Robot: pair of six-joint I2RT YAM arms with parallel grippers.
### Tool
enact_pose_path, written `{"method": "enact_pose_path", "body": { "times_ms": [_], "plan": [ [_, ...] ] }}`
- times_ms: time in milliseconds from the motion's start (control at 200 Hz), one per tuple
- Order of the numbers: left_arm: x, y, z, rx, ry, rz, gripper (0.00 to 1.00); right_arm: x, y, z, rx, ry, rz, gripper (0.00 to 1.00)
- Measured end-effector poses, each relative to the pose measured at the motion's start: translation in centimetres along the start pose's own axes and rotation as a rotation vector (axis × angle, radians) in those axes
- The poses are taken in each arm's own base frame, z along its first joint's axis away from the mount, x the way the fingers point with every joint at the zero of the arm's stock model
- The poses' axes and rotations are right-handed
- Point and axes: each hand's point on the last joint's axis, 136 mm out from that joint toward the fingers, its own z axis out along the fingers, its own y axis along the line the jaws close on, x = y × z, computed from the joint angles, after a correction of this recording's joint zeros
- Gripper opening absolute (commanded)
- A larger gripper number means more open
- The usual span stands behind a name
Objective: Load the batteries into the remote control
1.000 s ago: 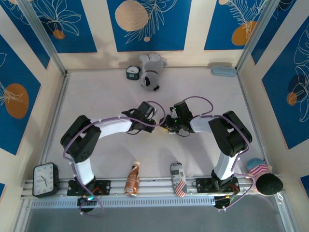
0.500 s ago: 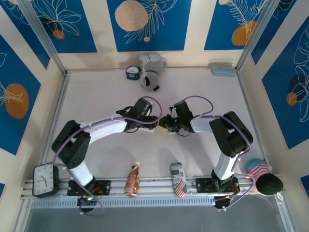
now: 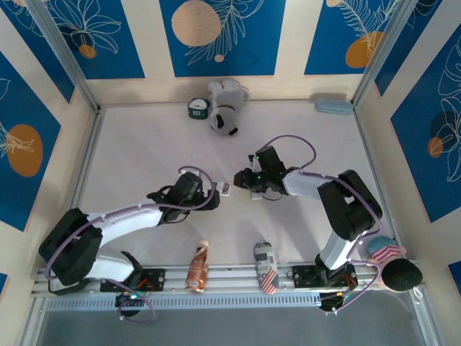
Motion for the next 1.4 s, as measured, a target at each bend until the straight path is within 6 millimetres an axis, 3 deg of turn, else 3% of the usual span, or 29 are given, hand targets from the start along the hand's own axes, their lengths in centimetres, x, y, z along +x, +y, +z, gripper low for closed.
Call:
{"method": "enact_pose_path", "body": {
  "times_ms": [310, 515, 1400],
  "plan": [
    [-0.3, -0.2, 0.0, 0.011, -0.015, 0.004, 1.00, 1.8, 0.3, 1.2, 0.058, 0.019, 0.006, 0.32],
    [-0.5, -0.3, -0.3, 0.019, -0.025, 0.020, 1.00, 3.1, -0.8, 2.9, 0.110, 0.042, 0.042, 0.31],
    [-1.3, -0.4, -1.0, 0.031, -0.052, 0.013, 1.00, 2.2, -0.2, 3.5, 0.108, 0.011, 0.075, 0.32]
  ]
}}
